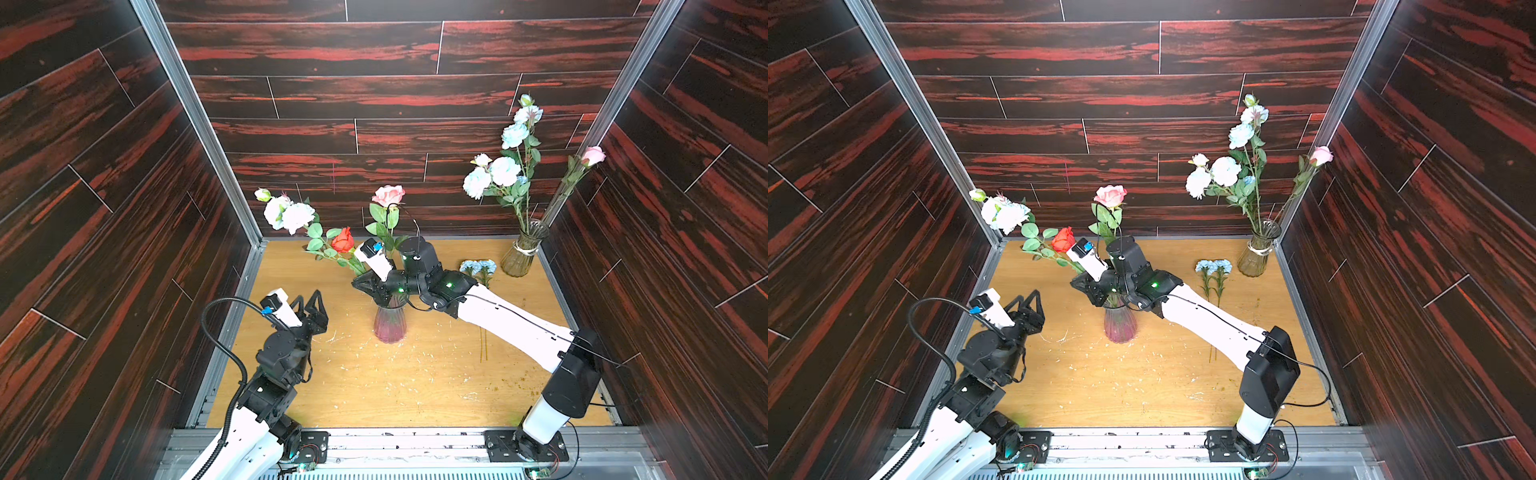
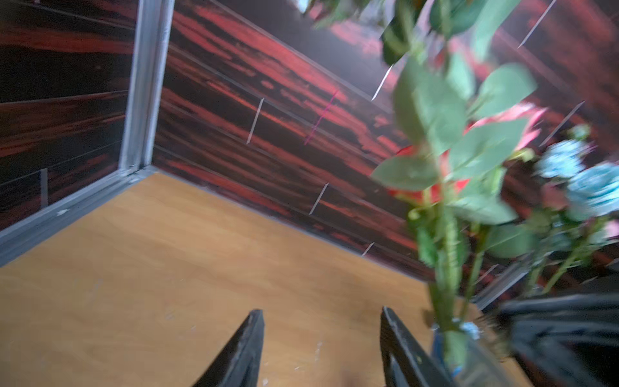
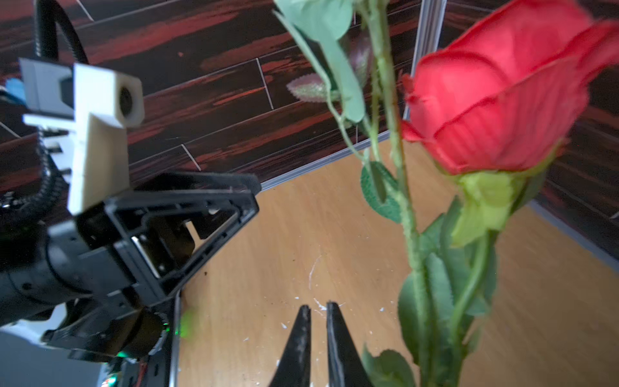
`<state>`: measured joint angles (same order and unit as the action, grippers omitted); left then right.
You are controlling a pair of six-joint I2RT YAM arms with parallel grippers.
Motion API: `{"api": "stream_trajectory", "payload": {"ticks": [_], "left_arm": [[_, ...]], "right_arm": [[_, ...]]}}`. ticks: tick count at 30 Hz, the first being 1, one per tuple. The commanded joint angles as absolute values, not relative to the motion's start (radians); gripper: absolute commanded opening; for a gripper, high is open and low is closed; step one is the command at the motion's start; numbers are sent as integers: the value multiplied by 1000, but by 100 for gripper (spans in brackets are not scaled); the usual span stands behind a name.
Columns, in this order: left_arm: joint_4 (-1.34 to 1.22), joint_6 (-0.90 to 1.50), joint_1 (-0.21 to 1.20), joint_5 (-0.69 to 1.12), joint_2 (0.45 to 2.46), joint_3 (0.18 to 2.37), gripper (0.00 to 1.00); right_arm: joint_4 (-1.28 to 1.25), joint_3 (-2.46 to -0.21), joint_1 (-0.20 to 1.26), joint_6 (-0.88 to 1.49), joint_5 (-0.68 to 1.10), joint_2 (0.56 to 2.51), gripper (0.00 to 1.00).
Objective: Pick out blue flowers from the vase
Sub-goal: Pick up the flower from the vase.
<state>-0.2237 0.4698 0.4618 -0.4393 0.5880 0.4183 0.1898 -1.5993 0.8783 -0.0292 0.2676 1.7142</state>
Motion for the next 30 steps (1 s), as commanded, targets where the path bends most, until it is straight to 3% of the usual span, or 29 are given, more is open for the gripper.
{"api": "stream_trajectory", "payload": {"ticks": [1, 12, 30], "left_arm": [[-252, 430, 454, -525, 621, 387, 57], [-336, 478, 414, -460, 865, 411, 58], [-359, 521, 344, -379, 905, 397, 58]], "right_arm": [[230, -1654, 881, -102, 198, 1736, 14], [250, -1704, 879, -146, 136, 1783, 17], [276, -1755, 879, -175, 68, 1822, 22]]}}
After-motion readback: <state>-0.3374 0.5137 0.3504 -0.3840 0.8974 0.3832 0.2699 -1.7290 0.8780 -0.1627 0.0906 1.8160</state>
